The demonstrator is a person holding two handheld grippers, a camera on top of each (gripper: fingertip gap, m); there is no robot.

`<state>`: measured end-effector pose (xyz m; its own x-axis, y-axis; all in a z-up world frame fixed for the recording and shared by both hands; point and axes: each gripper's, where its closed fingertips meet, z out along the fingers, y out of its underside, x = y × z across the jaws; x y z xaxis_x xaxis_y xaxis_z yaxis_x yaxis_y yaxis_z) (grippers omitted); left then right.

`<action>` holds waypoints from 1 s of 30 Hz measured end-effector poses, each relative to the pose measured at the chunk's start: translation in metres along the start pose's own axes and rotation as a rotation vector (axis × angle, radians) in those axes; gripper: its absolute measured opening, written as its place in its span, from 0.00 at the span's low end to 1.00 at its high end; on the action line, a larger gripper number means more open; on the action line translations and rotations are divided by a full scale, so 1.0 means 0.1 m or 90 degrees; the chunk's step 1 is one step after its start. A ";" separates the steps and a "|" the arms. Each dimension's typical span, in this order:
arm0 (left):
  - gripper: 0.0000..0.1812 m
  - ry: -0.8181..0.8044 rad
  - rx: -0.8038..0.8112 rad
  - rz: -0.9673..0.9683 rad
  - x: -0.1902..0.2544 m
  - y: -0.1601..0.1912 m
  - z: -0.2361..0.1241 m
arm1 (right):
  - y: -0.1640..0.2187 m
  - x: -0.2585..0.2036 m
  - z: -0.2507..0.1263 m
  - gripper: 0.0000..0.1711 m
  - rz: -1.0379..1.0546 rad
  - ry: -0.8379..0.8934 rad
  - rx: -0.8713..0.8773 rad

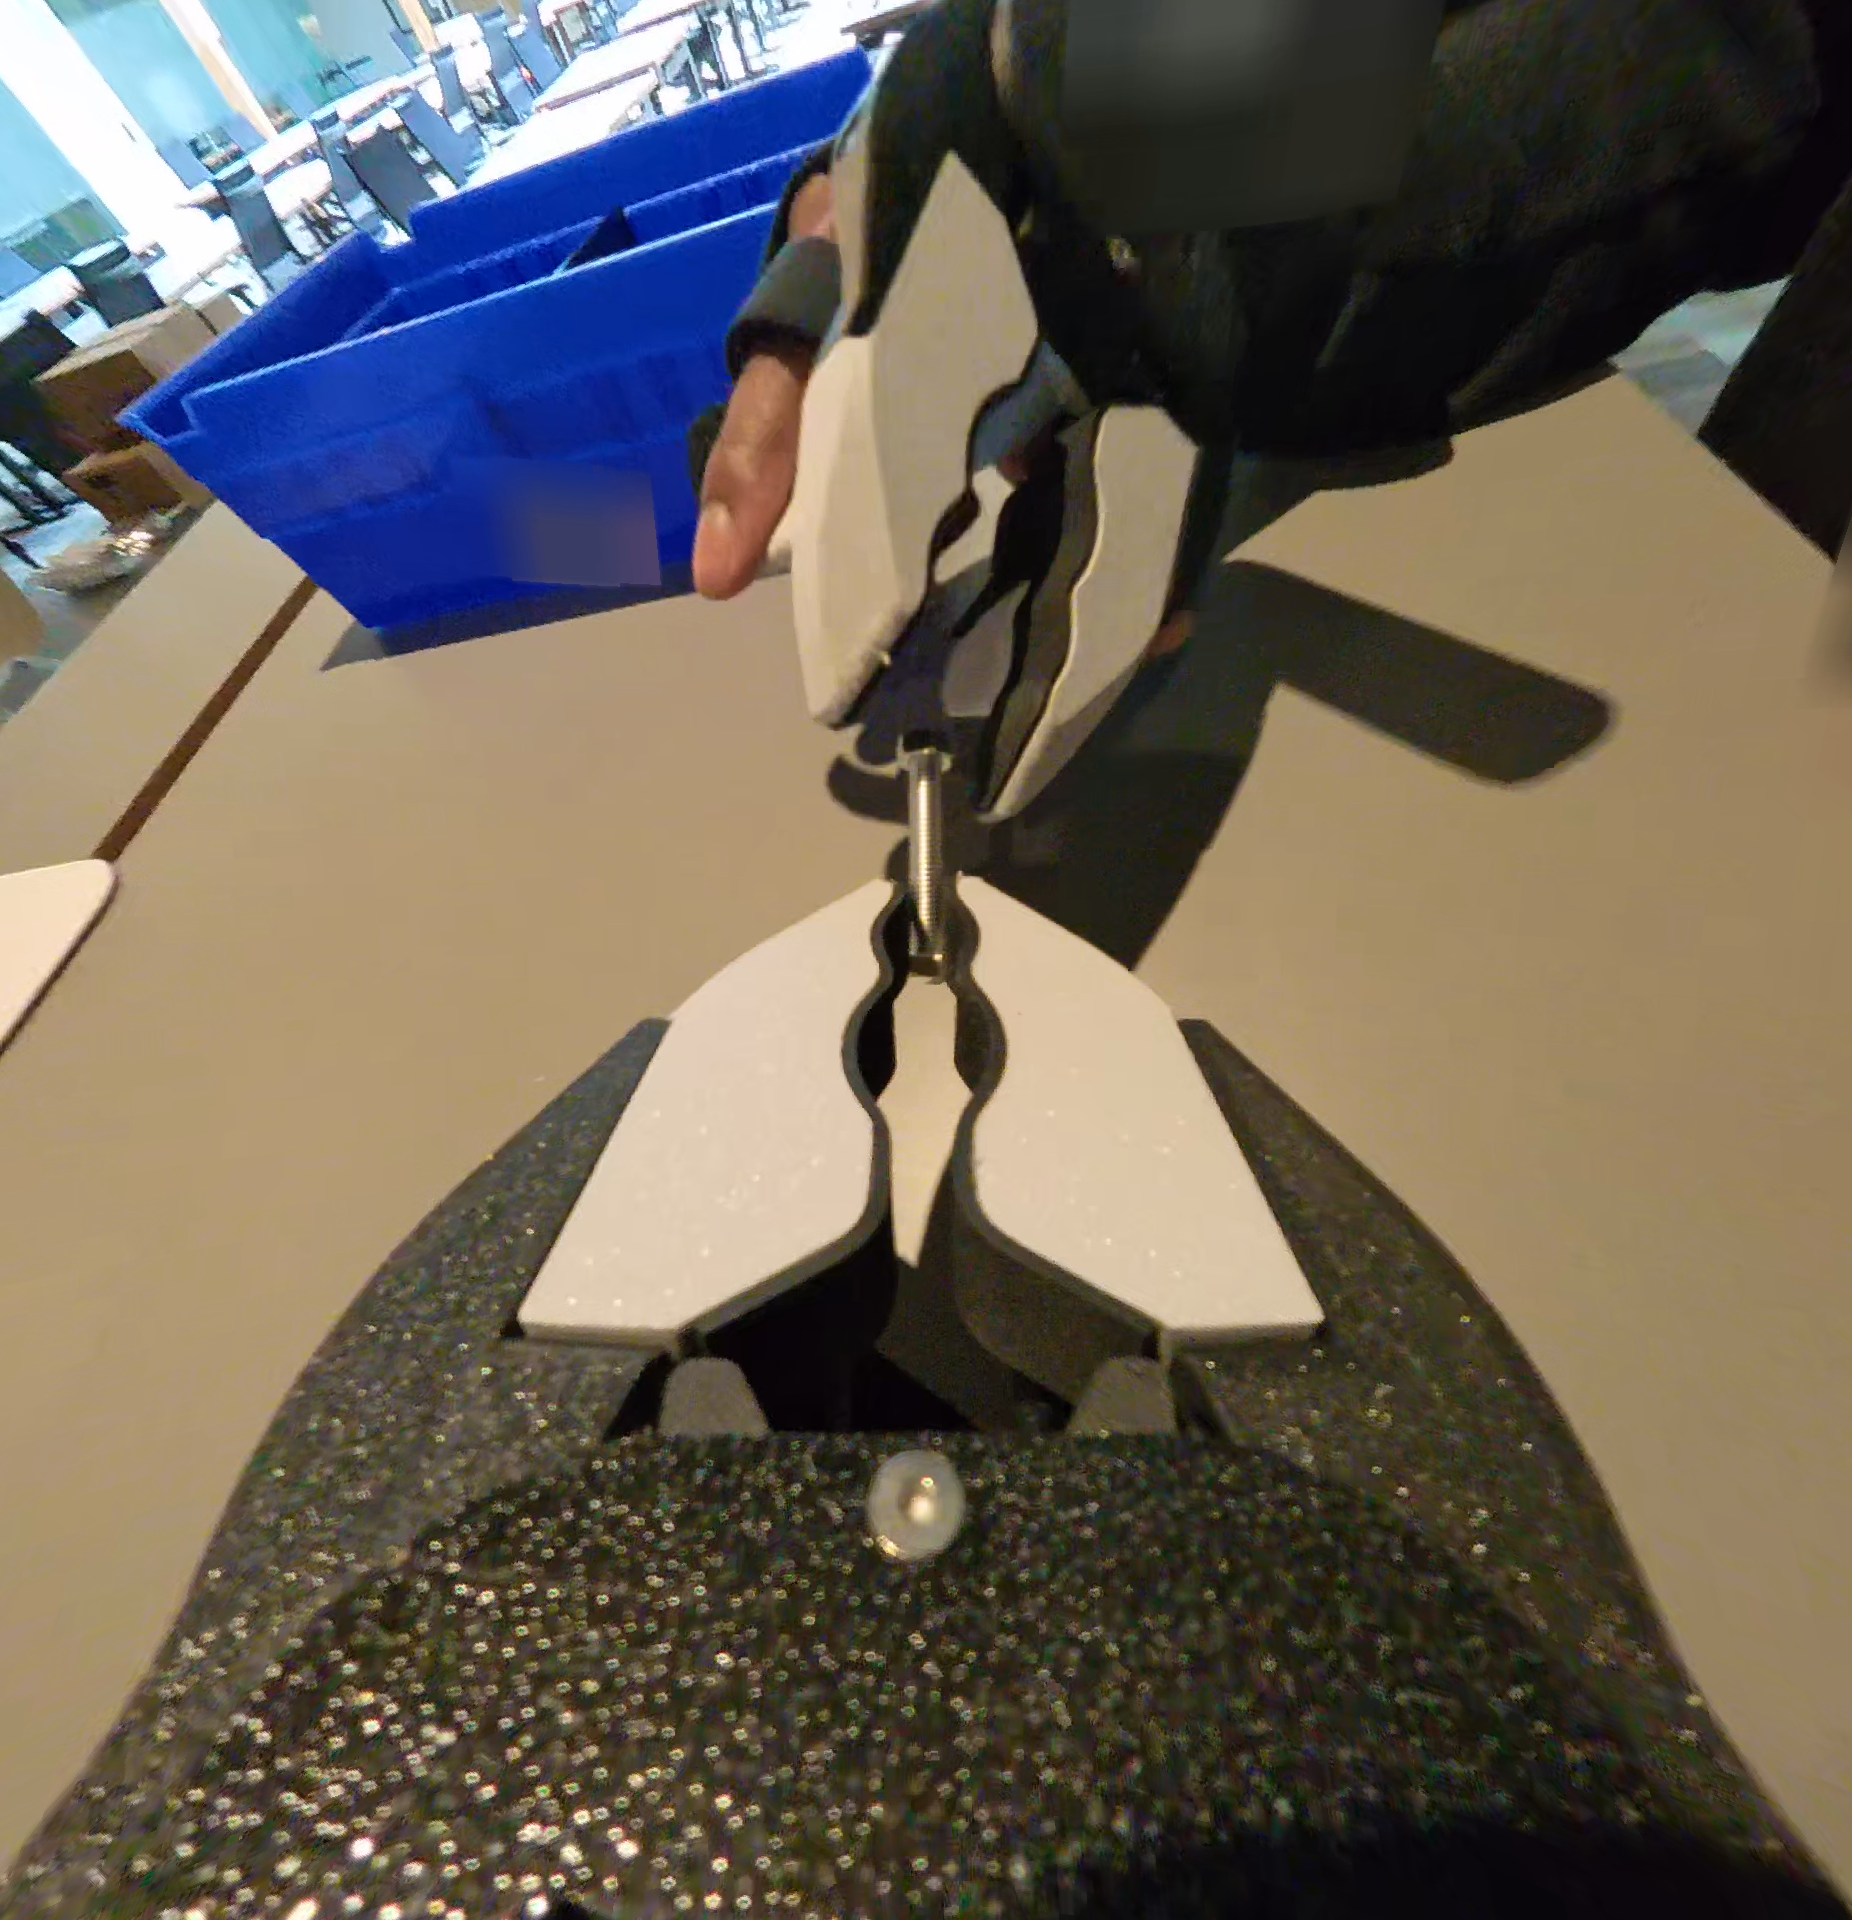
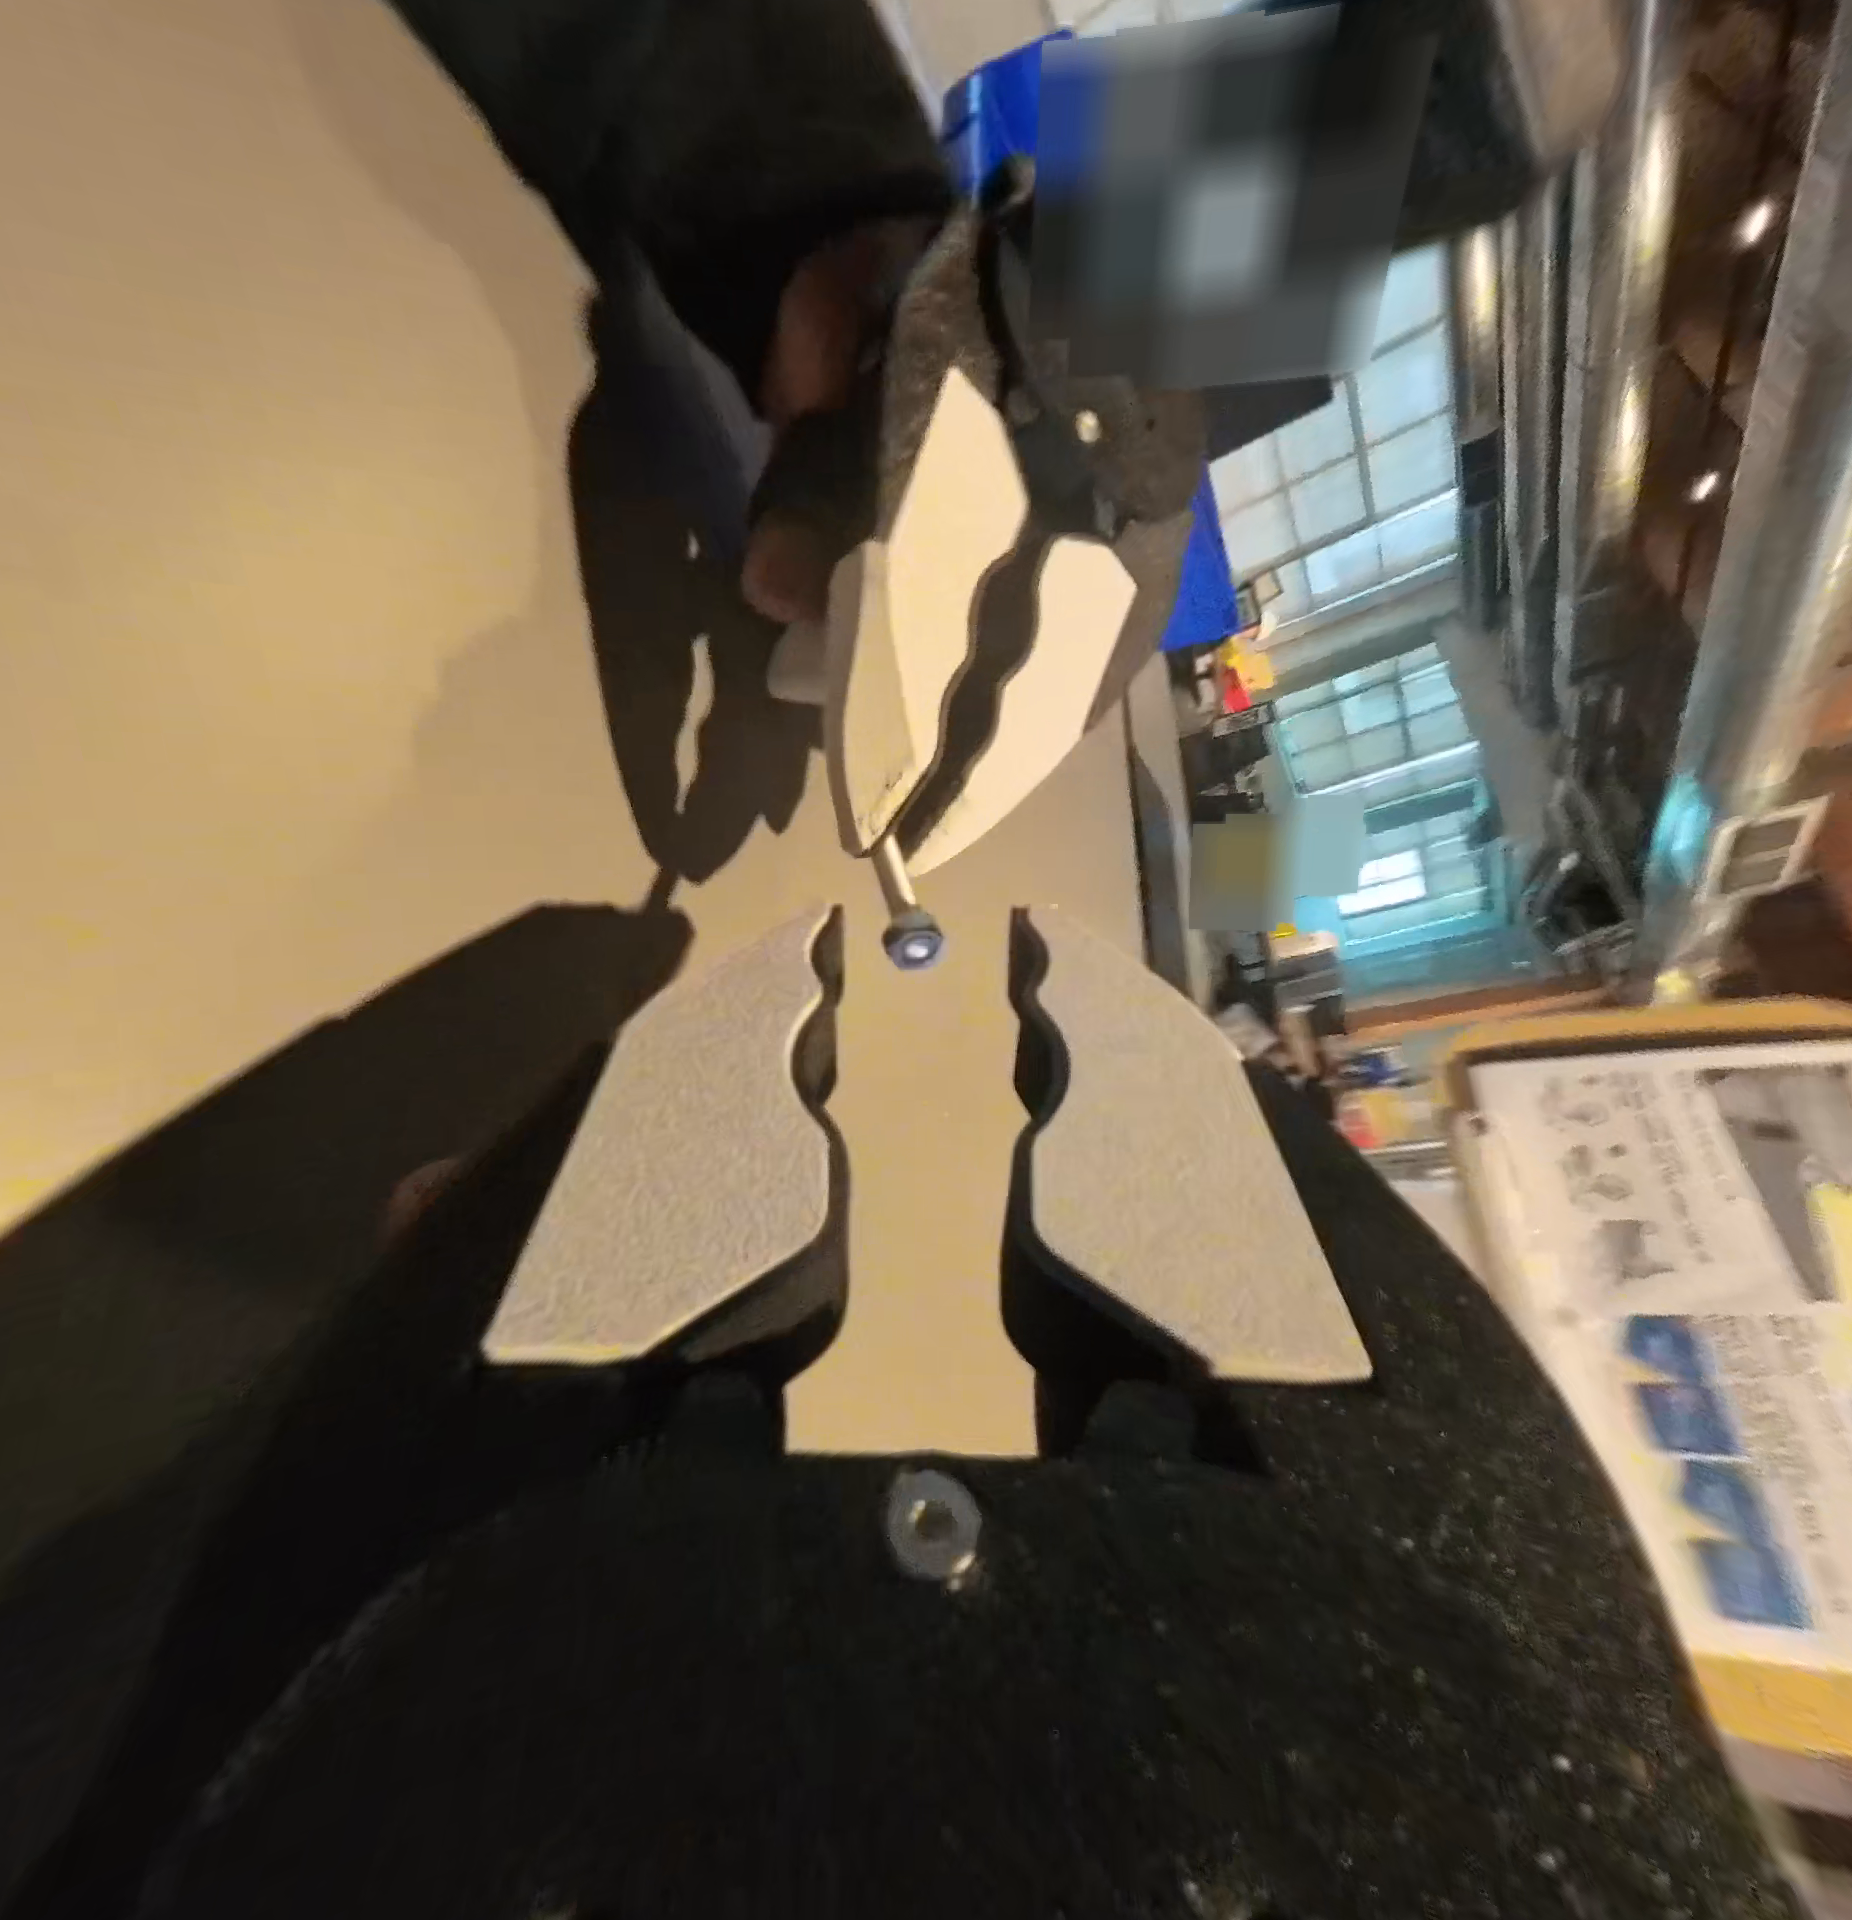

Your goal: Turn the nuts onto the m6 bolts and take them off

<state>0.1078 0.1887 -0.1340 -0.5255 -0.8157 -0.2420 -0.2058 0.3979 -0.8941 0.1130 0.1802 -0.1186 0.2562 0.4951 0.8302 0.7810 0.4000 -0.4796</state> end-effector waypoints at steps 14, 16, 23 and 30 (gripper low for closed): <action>0.03 -0.041 -0.027 0.062 -0.03 0.05 0.06 | 0.03 -0.02 -0.01 0.00 0.302 -0.098 0.008; 0.03 -0.033 -0.031 0.055 -0.02 0.06 0.07 | 0.04 -0.07 -0.01 0.00 0.228 -0.096 0.002; 0.03 -0.046 -0.006 0.018 -0.10 0.02 0.00 | 0.02 -0.15 -0.05 0.07 0.057 -0.071 0.011; 0.03 -0.049 0.001 0.030 -0.09 -0.01 0.00 | -0.01 0.15 -0.08 0.18 0.385 -0.072 0.062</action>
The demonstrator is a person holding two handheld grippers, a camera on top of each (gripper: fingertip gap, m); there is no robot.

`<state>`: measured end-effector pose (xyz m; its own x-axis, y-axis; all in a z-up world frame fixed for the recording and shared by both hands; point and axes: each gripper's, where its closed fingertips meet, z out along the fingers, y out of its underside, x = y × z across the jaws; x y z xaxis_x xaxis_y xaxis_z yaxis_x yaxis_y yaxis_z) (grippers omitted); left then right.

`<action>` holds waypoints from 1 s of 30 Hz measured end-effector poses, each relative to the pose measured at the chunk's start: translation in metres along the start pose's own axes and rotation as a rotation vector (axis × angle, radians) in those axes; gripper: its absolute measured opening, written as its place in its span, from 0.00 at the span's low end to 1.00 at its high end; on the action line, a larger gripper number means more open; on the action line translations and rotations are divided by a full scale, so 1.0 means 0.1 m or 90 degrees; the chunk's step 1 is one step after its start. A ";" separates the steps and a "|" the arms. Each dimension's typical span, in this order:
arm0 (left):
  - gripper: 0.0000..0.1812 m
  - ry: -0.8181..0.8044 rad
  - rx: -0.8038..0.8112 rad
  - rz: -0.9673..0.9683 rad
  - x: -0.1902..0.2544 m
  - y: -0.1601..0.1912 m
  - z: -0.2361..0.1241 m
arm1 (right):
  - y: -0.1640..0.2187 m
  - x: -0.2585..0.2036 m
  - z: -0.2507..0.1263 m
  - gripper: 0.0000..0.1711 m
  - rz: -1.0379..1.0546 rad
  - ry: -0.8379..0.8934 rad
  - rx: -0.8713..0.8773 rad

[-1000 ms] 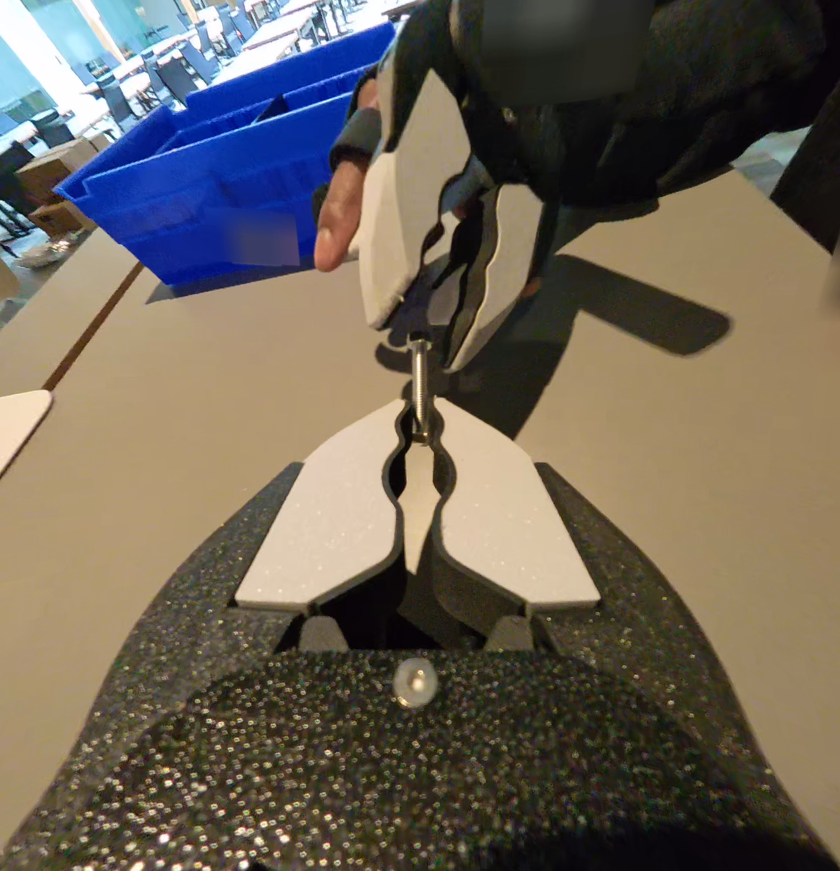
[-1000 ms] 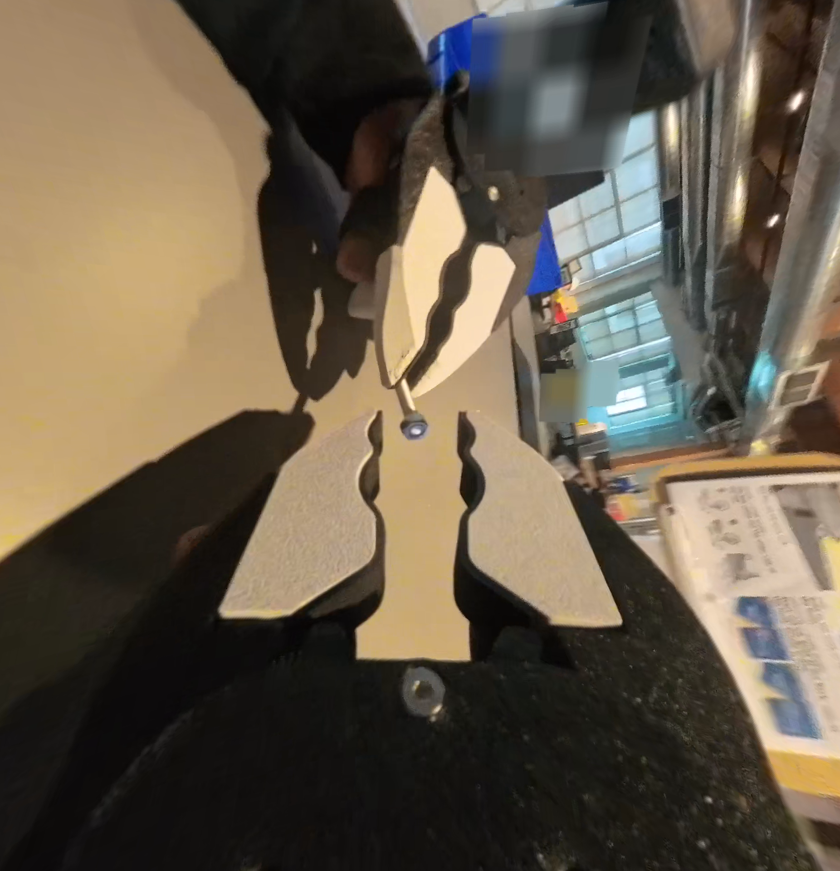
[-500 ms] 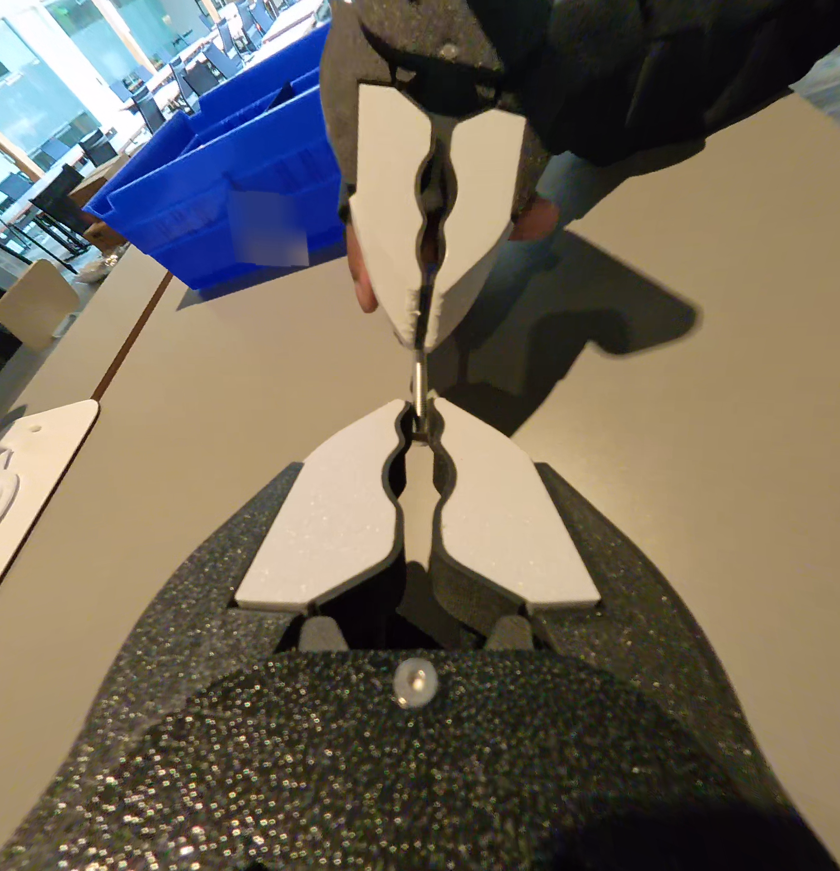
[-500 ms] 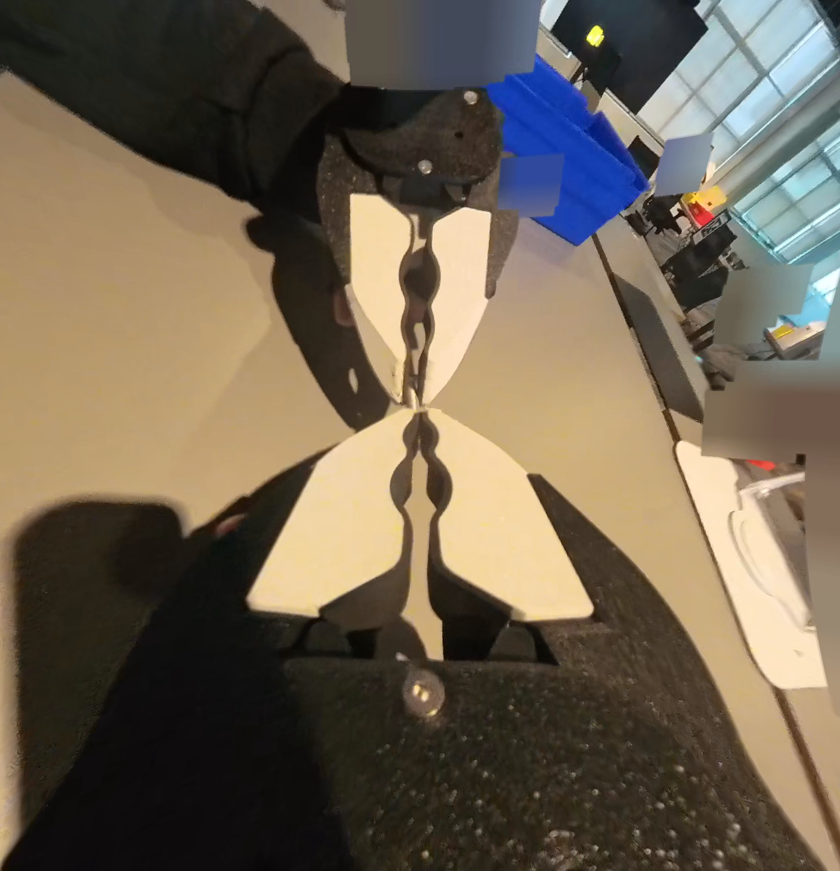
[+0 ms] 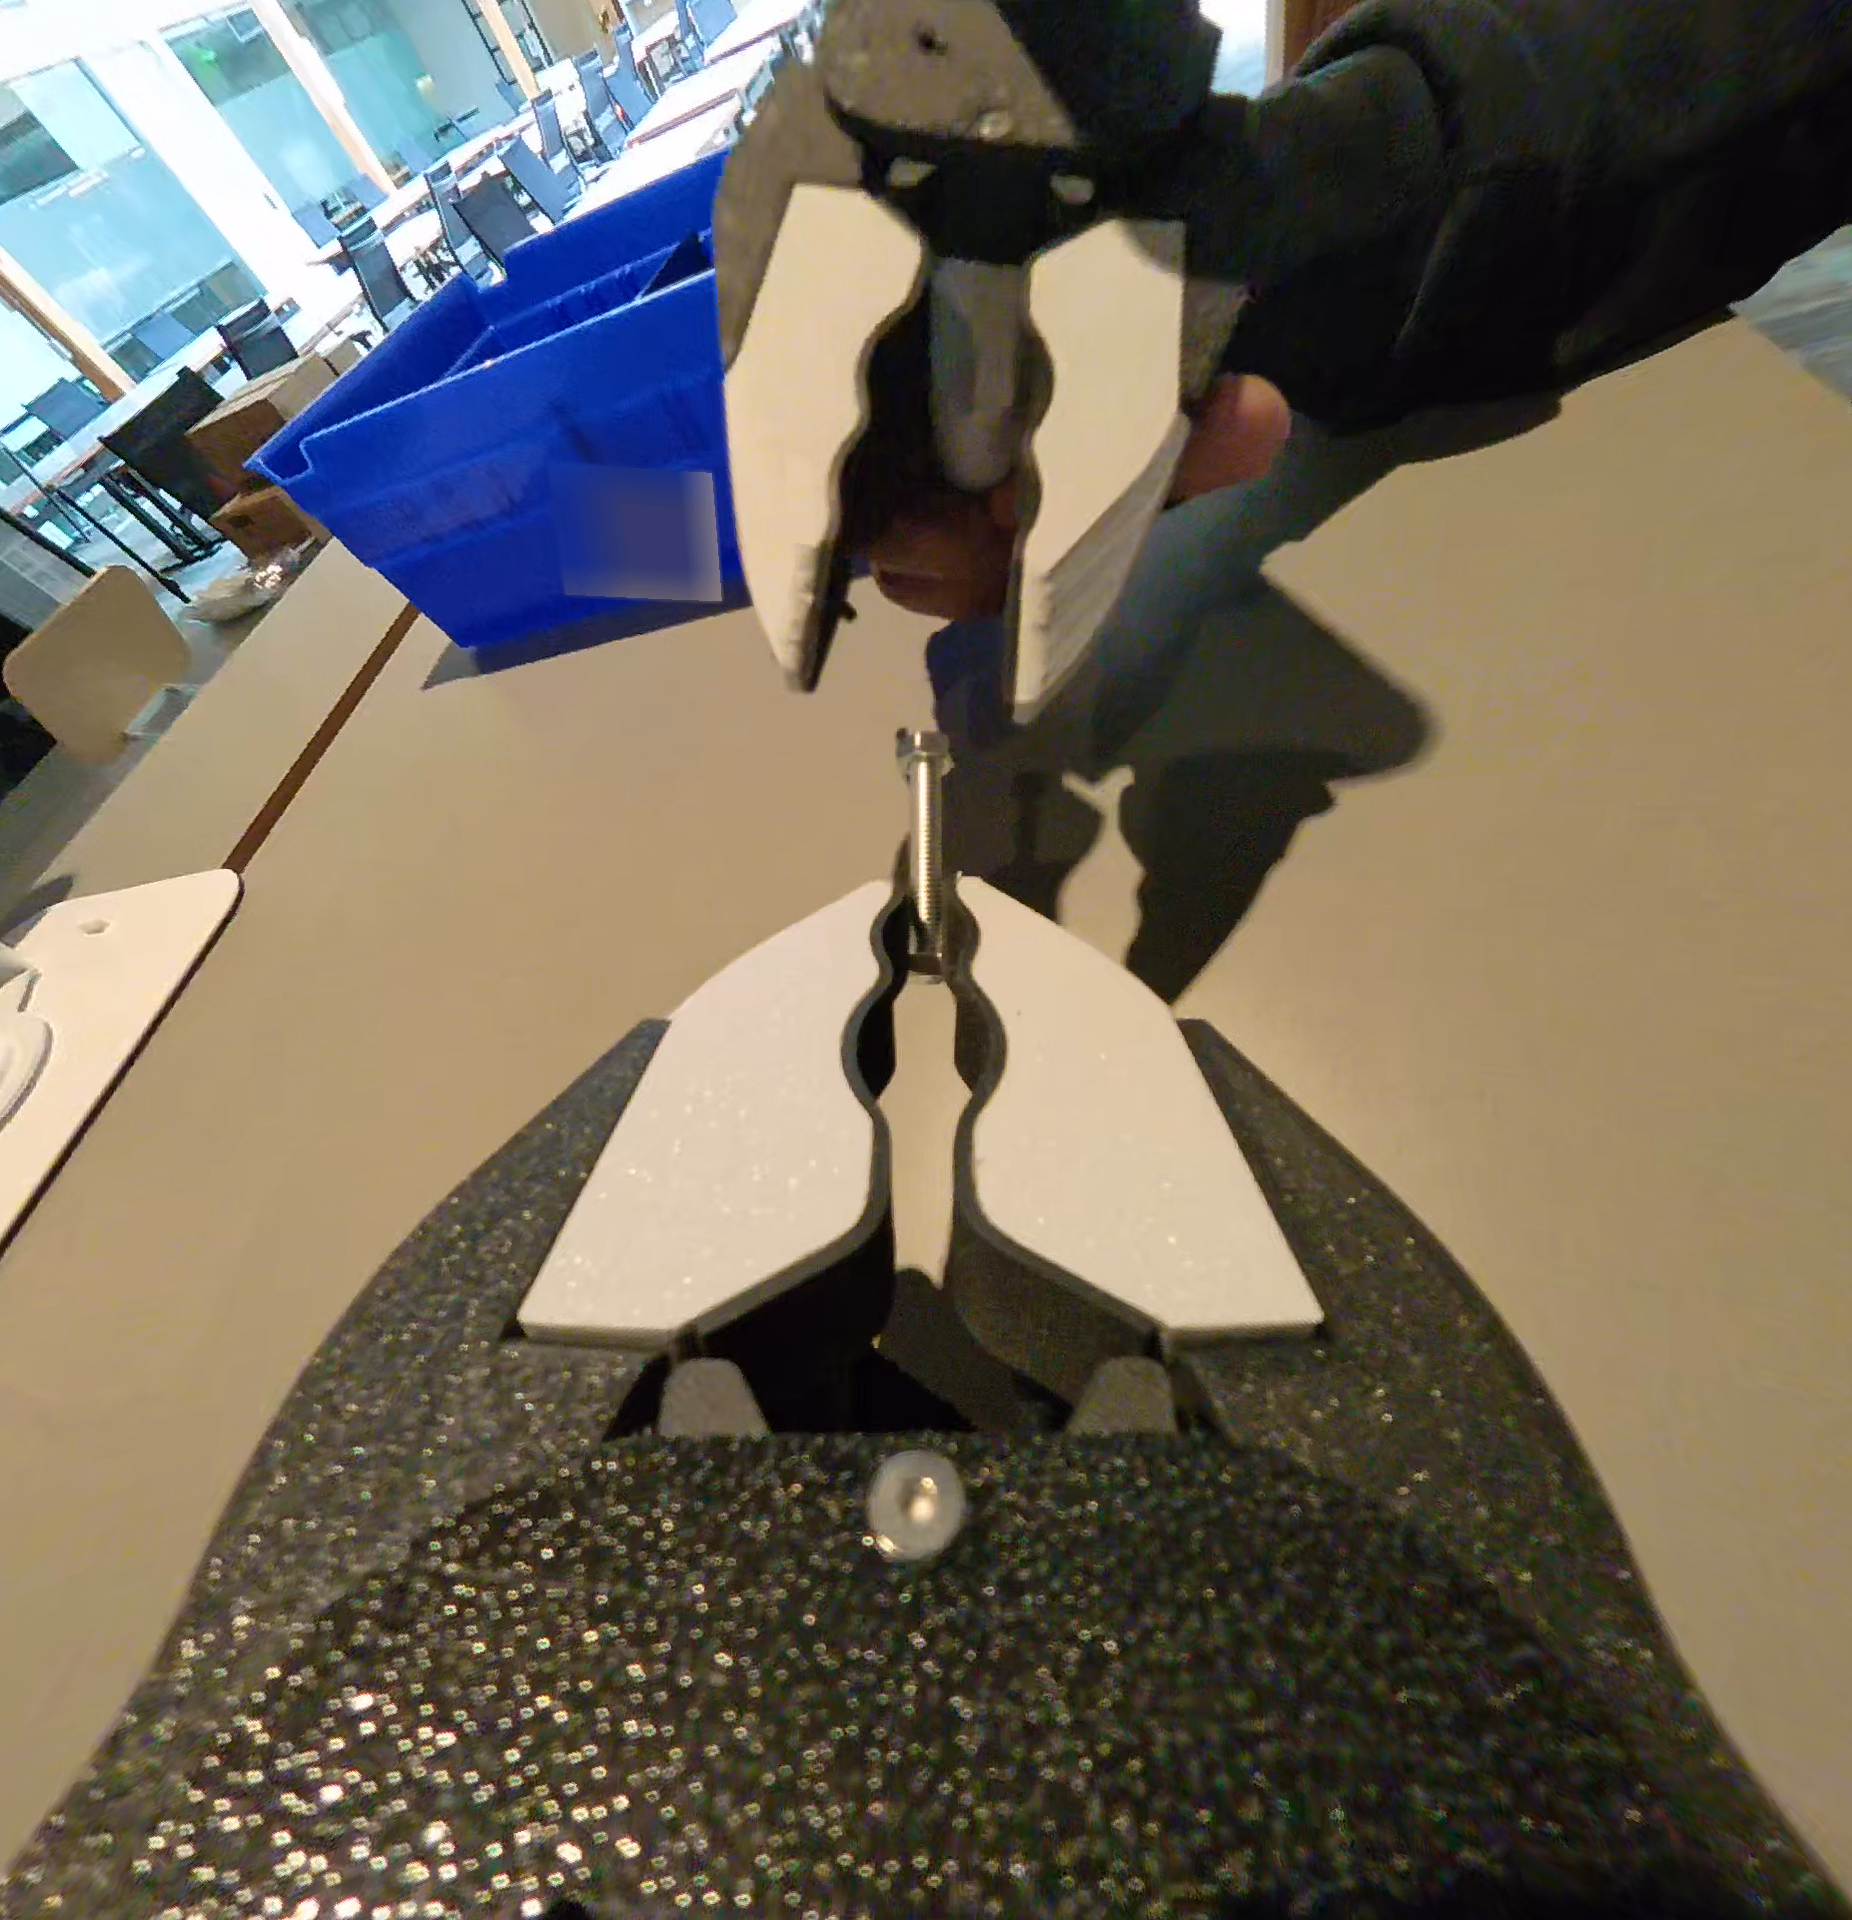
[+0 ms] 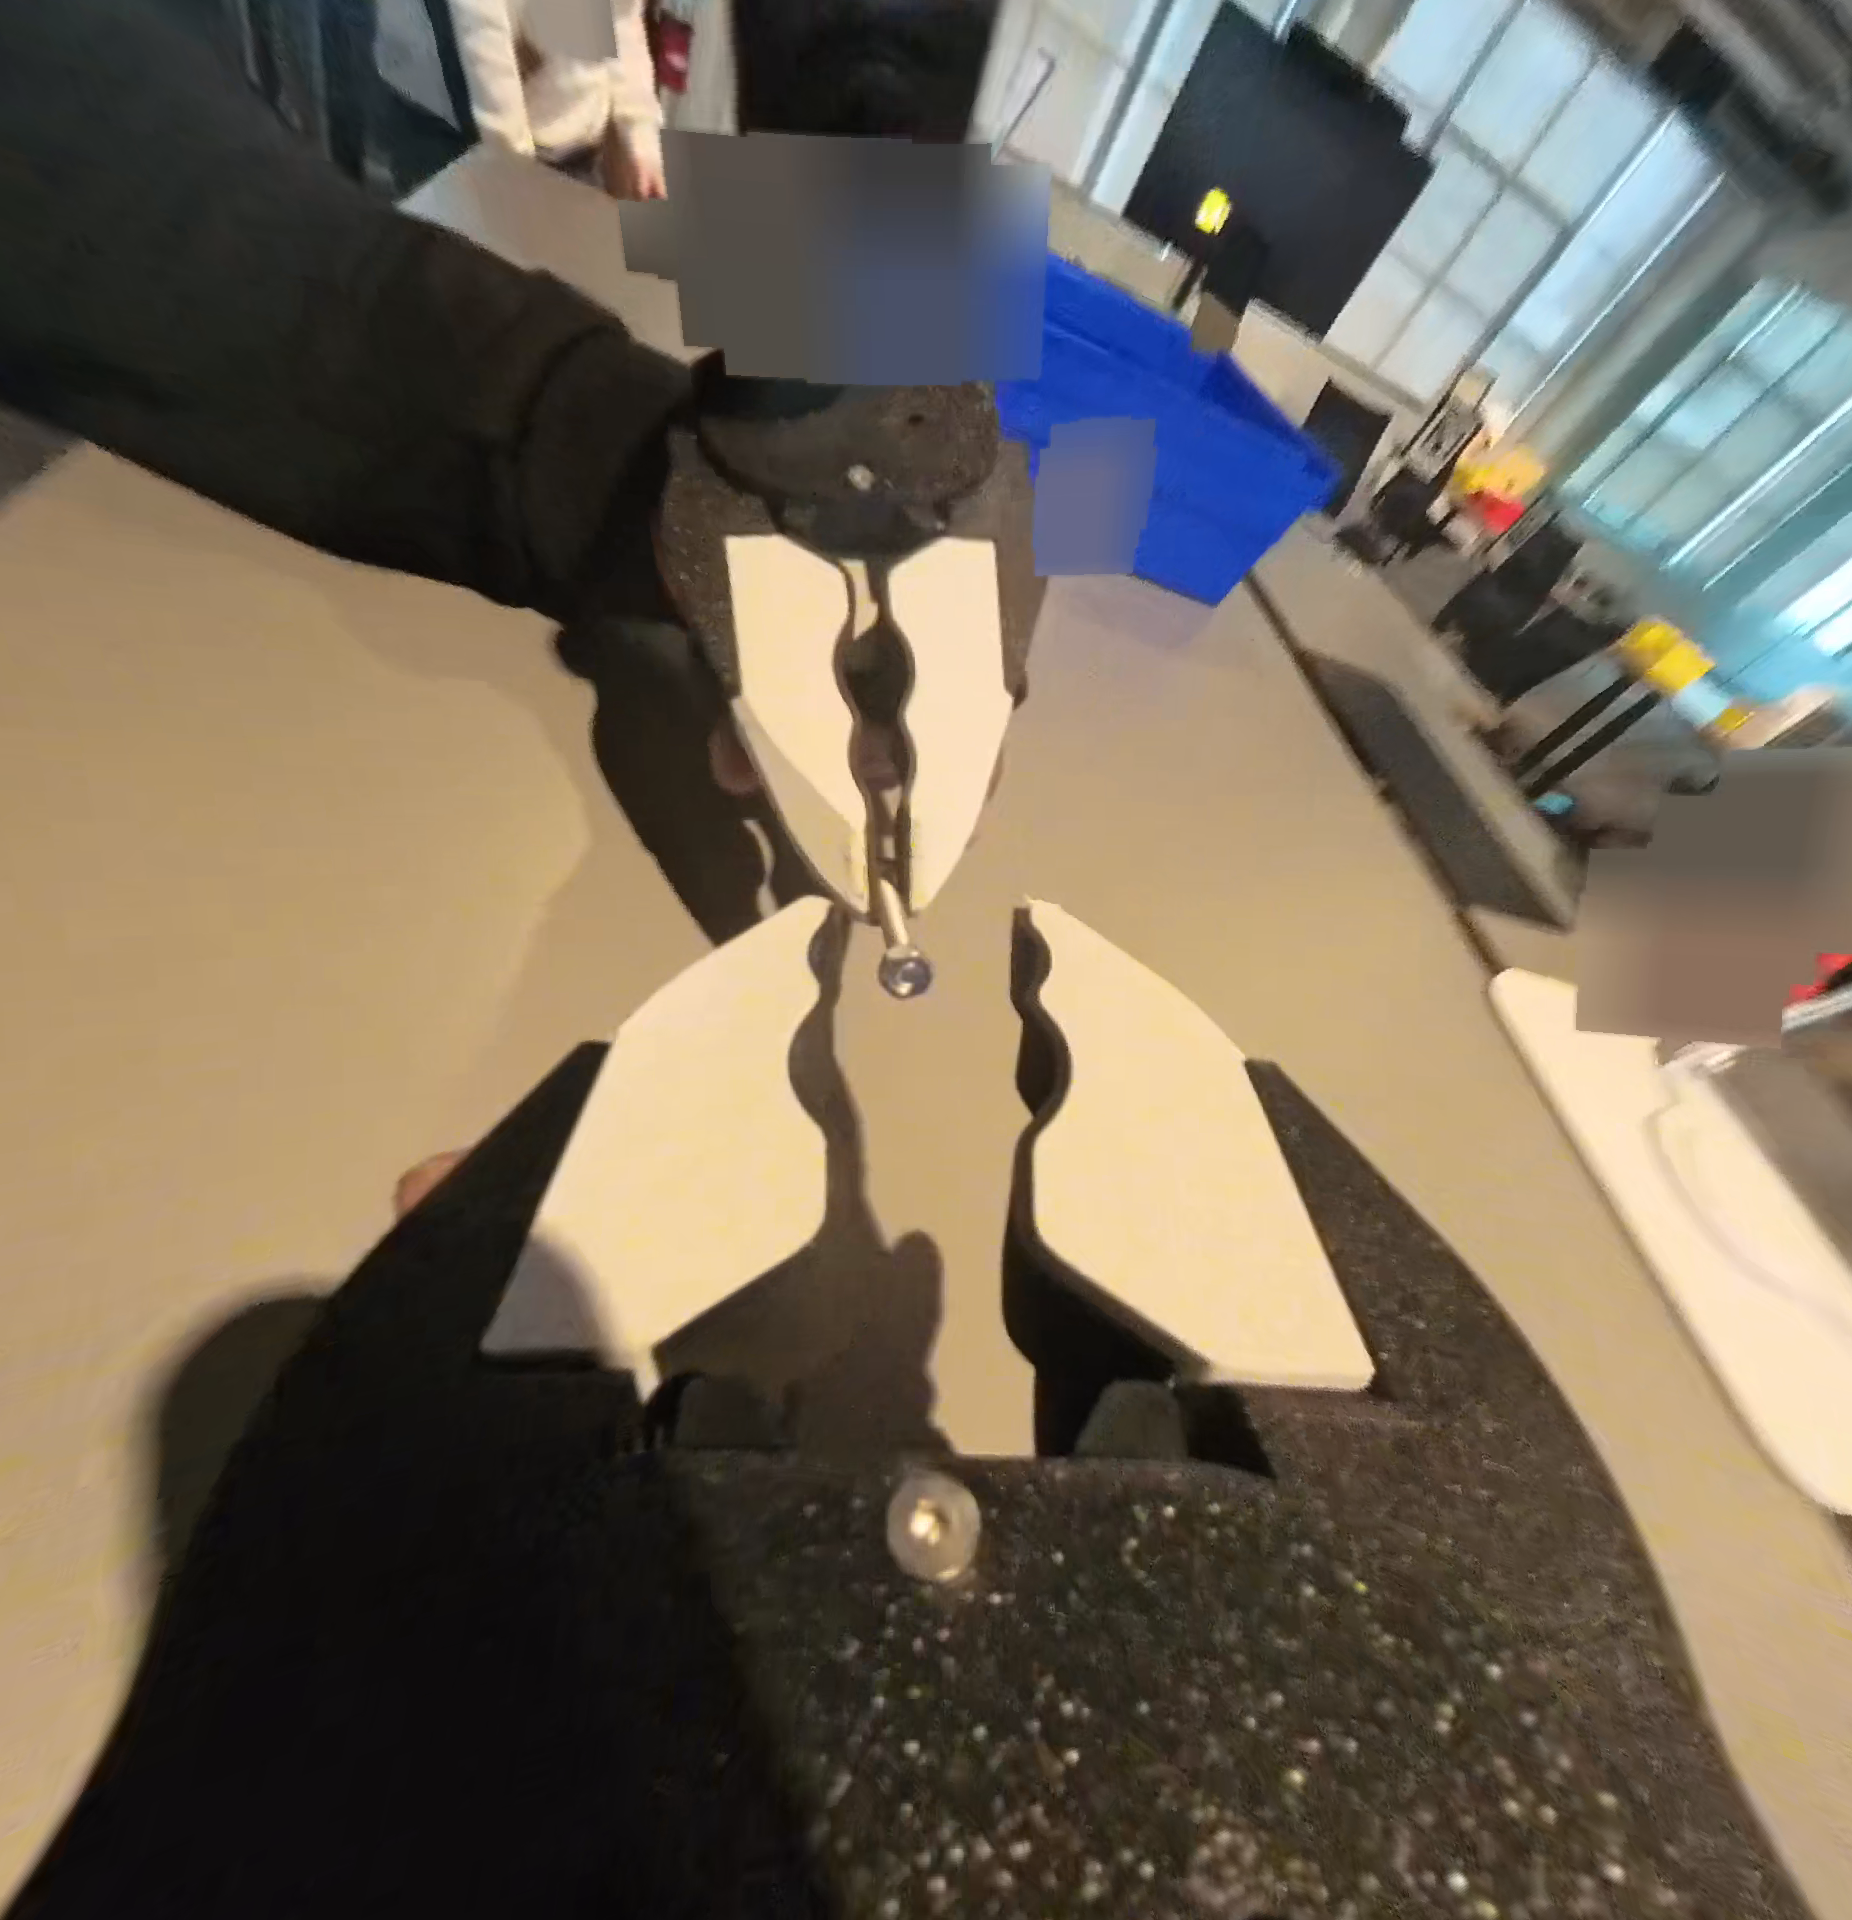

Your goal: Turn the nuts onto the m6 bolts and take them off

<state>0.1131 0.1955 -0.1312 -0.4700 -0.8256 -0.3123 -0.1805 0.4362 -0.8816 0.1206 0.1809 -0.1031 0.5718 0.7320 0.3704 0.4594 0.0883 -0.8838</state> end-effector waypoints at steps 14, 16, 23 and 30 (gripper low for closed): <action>0.03 0.102 -0.018 -0.047 0.21 0.02 -0.01 | 0.20 -0.21 0.11 0.06 -0.453 0.041 -0.087; 0.03 0.096 -0.003 -0.059 0.18 0.00 -0.03 | 0.16 -0.17 0.12 0.06 -0.497 0.074 -0.092; 0.03 0.016 0.044 -0.017 0.02 -0.13 -0.04 | -0.02 0.01 0.02 0.18 -0.276 0.106 -0.003; 0.03 -0.183 -0.012 0.138 -0.29 -0.10 -0.04 | 0.15 0.17 0.05 0.21 0.063 0.042 -0.043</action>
